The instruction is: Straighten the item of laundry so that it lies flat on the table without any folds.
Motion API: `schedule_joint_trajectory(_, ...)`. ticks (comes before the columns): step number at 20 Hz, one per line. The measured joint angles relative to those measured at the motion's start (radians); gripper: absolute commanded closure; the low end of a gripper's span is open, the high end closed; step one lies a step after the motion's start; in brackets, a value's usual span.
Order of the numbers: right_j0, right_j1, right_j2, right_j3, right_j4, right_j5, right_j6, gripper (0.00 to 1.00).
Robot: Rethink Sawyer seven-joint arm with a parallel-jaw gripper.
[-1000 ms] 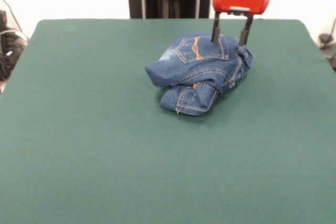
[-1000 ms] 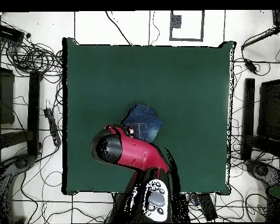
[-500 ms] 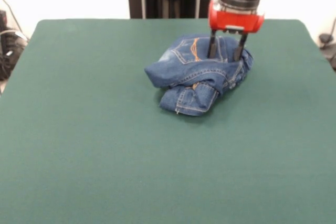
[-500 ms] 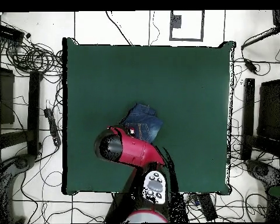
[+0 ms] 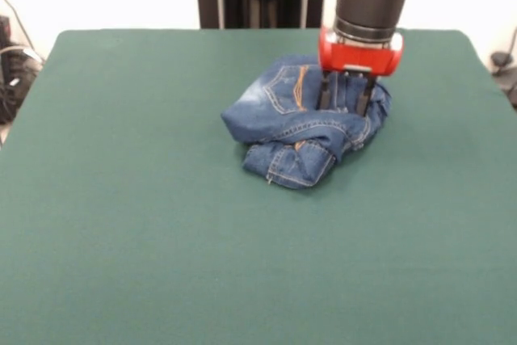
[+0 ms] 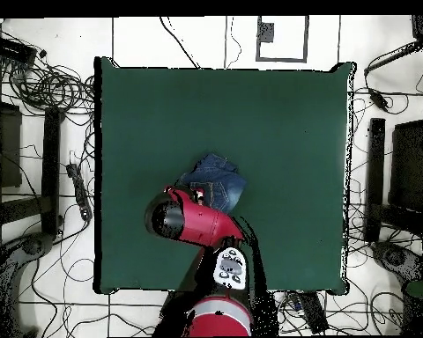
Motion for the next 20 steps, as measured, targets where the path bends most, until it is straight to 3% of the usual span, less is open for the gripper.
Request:
schedule_joint_trajectory(5, 0.004, 0.006, 0.000, -0.002, 0.000, -0.017, 0.000, 0.00)
schedule_joint_trajectory(6, 0.004, 0.006, 0.000, -0.002, 0.000, -0.019, 0.000, 1.00)
schedule_joint_trajectory(20, 0.019, 0.008, -0.004, -0.007, 0.007, -0.022, 0.000, 1.00)
